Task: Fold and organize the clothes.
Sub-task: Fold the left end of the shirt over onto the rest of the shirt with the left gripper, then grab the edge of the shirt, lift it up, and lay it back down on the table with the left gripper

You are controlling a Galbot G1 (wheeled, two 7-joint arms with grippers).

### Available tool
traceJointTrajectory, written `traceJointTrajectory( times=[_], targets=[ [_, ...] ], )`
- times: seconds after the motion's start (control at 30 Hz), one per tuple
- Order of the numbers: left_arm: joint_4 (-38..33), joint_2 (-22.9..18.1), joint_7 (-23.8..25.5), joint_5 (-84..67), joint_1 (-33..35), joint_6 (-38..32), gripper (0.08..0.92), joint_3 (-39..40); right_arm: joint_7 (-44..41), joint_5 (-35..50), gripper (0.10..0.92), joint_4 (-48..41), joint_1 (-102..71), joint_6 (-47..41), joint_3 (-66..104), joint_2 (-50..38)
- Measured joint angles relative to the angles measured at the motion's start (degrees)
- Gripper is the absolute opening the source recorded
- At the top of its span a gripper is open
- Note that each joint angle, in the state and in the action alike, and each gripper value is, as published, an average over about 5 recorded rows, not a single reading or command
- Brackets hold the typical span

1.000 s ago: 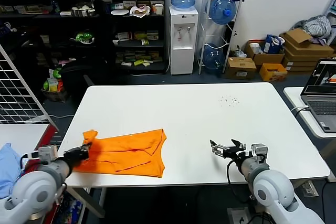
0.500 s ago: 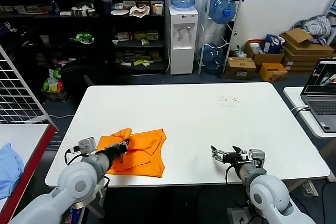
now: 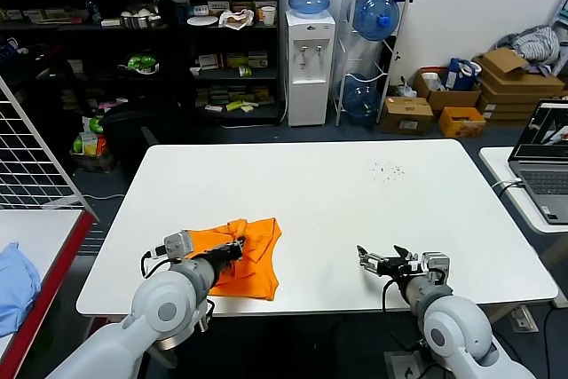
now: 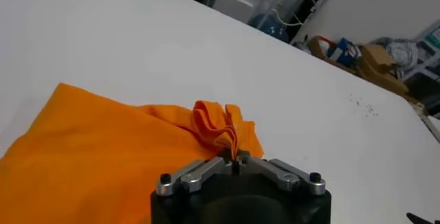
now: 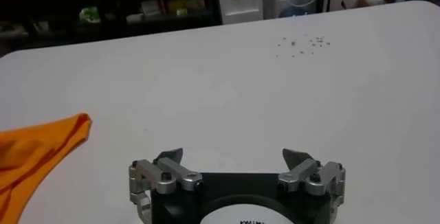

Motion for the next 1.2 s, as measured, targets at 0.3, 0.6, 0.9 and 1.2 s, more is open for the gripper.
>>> traceJointTrajectory(
  times=[0.3, 0.6, 0.9, 1.2],
  targets=[
    [1.59, -2.20, -0.33, 1.45, -1.41, -0.66, 0.115, 0.39, 0.17, -0.15, 0.921, 0.28, -0.42, 0.02, 0.10, 0.13],
    [1.11, -2.25, -0.27, 1.80, -1.00, -0.20, 0.214, 0.14, 0.24, -0.14, 0.921, 0.40, -0.39, 0.03, 0.19, -0.01],
    [-1.39, 0.49, 0.46, 1.58, 1.10, 0.48, 0.474, -2.78, 0.12, -0.22, 0.921, 0.00, 0.28, 0.15, -0.37, 0.29],
    [-1.62, 9.12, 6.46, 0.40, 5.22, 1.71, 0.734, -9.55, -0.70, -0.09, 0.921, 1.21, -0.32, 0.59, 0.20, -0.29]
  ],
)
